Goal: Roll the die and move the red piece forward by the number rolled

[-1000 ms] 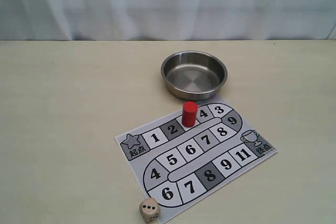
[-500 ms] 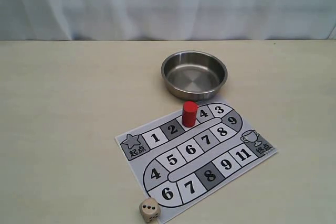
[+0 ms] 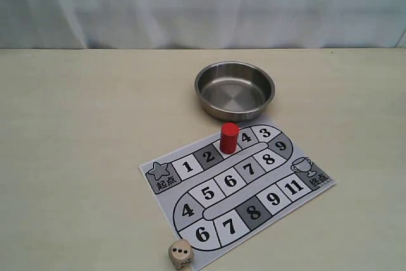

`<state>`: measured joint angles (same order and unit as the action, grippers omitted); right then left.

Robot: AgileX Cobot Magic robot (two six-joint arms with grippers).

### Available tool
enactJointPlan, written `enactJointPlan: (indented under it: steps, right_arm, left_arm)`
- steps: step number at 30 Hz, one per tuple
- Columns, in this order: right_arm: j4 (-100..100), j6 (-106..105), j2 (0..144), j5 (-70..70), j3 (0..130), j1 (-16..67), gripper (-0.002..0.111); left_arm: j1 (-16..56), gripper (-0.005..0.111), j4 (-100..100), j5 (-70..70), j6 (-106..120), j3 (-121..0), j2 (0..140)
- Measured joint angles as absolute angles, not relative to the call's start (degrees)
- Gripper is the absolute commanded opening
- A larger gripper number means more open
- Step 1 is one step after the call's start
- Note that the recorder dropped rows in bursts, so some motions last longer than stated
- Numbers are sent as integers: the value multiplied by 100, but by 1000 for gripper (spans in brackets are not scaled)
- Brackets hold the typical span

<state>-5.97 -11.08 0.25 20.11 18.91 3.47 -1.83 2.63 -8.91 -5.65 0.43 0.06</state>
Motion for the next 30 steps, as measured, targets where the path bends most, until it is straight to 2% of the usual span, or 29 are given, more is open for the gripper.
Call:
enactJointPlan:
  steps: [6,11,30]
  right_arm:
    - [-486,-1108,25,586,918,347,4]
    - [-403,-1108,25,0,216,347,4]
    - [0,-388,25,898,13,347,4]
  left_arm:
    - [-183,0,263,-891,-565,43,6]
    - [-183,0,263,-891,-565,43,6]
    - [-183,0,263,-891,-565,43,6]
